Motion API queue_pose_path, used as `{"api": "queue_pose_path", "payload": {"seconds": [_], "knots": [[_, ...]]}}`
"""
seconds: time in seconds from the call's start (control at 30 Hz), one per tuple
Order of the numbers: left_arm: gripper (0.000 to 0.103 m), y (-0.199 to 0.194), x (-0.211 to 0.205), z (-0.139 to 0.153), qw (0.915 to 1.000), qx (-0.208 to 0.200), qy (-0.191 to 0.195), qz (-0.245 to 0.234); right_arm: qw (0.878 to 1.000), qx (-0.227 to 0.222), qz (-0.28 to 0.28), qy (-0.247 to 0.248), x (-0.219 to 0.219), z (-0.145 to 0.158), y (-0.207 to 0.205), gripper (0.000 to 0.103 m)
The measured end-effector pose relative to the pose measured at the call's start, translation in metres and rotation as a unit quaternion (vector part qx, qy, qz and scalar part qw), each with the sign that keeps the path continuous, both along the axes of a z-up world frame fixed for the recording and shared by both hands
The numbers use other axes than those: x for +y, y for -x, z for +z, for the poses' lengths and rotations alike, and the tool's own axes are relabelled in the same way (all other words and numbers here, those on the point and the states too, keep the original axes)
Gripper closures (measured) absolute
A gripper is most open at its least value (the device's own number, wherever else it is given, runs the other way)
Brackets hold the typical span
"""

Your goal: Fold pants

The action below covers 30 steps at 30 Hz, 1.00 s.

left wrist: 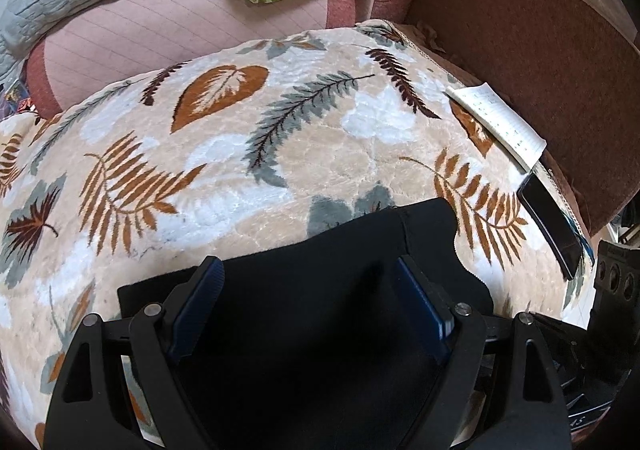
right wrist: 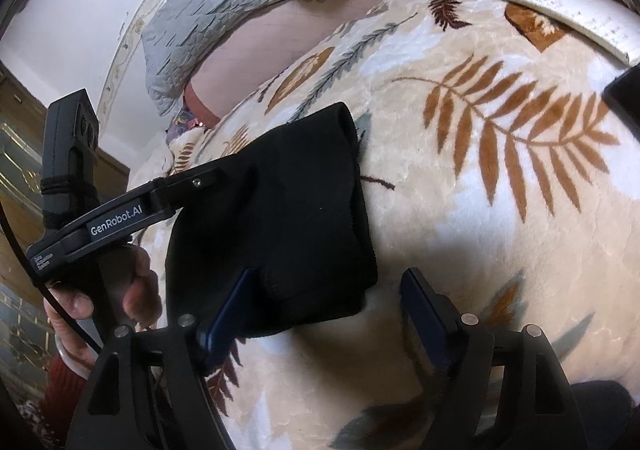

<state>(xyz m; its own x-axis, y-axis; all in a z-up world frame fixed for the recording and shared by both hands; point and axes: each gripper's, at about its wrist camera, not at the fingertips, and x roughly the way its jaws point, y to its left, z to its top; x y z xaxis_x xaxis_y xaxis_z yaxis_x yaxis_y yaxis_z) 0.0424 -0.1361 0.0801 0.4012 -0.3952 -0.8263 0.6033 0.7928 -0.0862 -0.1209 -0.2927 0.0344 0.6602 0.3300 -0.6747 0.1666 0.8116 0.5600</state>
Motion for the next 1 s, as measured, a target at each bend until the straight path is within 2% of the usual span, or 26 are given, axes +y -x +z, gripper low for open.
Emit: {"api": "queue_pose_path", "payload": {"seconds": [0.4, 1.0], "knots": [[0.016, -0.014, -0.017, -0.006, 0.9992, 0.011, -0.015, -0.036, 1.000, -0.013, 0.004, -0.012, 0.004, -0.005, -0.001, 0.018], [0.016, -0.028, -0.043, -0.015, 0.9941, 0.049, -0.021, -0.095, 1.000, -0.020, 0.003, -0.012, 0.003, -0.006, 0.003, 0.017]]}}
